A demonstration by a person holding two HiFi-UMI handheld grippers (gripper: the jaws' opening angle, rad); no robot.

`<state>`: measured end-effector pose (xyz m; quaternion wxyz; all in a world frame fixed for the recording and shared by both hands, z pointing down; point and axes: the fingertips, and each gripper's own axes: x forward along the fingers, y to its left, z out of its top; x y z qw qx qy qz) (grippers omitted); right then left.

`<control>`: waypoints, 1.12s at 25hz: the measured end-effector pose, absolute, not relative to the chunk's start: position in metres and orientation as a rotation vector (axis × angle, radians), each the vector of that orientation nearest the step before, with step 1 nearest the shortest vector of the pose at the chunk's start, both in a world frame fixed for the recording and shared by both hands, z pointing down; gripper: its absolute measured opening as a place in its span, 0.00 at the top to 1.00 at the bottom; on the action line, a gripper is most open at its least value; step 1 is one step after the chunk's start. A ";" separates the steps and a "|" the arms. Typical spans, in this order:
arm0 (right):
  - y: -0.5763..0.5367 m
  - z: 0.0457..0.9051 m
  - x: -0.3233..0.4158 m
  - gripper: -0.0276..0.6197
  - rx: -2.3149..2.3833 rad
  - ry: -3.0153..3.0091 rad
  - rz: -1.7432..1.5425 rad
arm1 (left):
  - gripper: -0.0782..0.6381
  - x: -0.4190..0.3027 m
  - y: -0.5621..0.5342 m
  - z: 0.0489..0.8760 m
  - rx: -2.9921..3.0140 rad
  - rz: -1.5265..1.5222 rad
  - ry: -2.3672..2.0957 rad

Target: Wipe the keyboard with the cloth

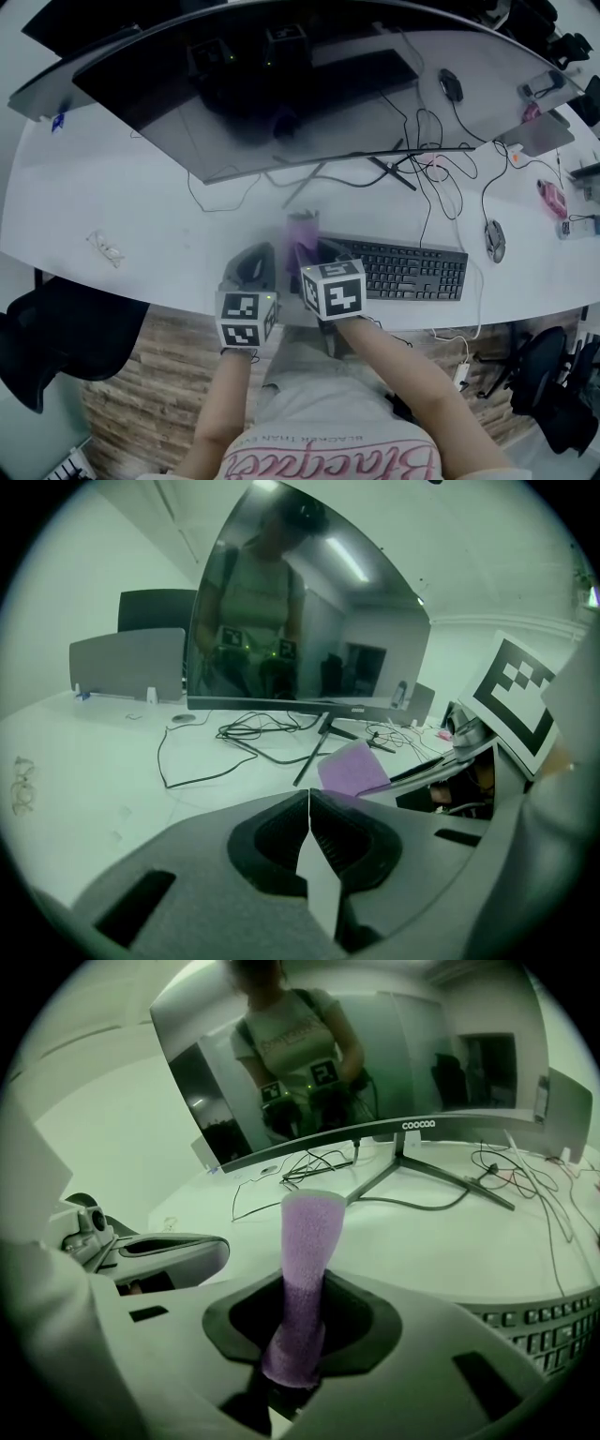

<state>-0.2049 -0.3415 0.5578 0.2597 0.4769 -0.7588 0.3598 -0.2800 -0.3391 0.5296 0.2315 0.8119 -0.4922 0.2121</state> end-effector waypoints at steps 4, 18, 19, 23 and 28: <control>-0.342 0.558 -0.194 0.82 1.305 -2.054 0.980 | 0.88 -0.267 -0.339 0.530 2.239 0.596 -1.346; -0.328 0.558 -0.116 0.82 1.341 -2.029 0.990 | 0.88 -0.204 -0.325 0.519 2.260 0.608 -1.339; -0.326 0.558 -0.109 0.82 1.343 -2.027 0.988 | 0.88 -0.197 -0.324 0.517 2.266 0.607 -1.338; -0.321 0.559 -0.077 0.82 1.363 -2.014 0.982 | 0.88 -0.169 -0.320 0.516 2.283 0.615 -1.321; -0.314 0.559 -0.036 0.82 1.387 -2.000 0.988 | 0.88 -0.133 -0.316 0.514 2.298 0.624 -1.305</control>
